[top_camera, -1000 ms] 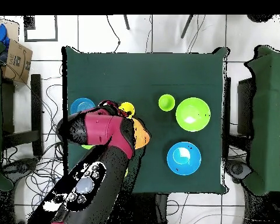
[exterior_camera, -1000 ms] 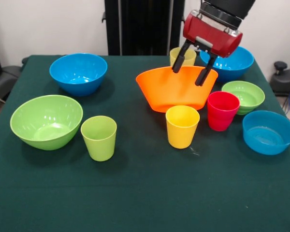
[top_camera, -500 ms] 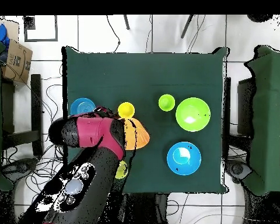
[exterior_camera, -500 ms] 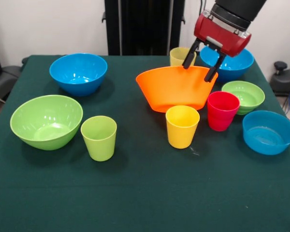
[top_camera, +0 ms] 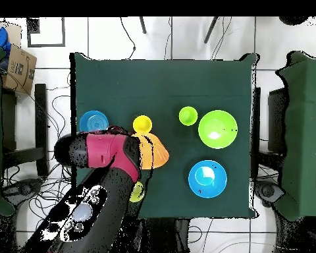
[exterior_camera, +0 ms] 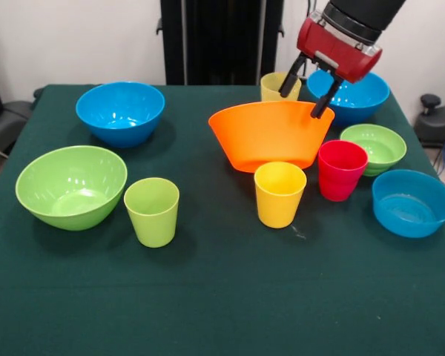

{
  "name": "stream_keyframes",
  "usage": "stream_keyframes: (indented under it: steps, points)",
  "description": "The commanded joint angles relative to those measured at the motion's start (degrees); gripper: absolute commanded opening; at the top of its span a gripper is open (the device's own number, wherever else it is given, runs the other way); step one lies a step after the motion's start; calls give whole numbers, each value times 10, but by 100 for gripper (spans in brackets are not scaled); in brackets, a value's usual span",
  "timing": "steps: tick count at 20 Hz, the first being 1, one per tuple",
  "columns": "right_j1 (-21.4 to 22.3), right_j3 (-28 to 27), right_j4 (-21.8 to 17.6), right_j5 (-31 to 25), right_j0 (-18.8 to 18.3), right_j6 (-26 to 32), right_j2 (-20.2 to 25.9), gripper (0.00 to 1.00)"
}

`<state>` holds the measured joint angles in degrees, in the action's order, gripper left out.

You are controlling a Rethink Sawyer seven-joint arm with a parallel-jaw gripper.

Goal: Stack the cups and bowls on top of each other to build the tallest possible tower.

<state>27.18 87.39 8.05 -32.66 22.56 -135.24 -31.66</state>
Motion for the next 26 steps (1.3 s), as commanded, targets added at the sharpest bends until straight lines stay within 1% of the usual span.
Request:
stream_keyframes:
  steps: [1,4,7,8,14,17,26]
  points:
    - [-12,50,-12,-47,-2,-59,44,100]
    - [-18,50,-8,-30,-6,-65,49,100]
    - [-20,66,12,36,-25,-80,72,100]
    - [-20,68,16,46,-28,-83,75,100]
    - [-16,76,37,84,-40,-99,84,100]
    - [-13,87,51,115,-45,-109,92,100]
    - [4,107,84,166,-54,-107,107,100]
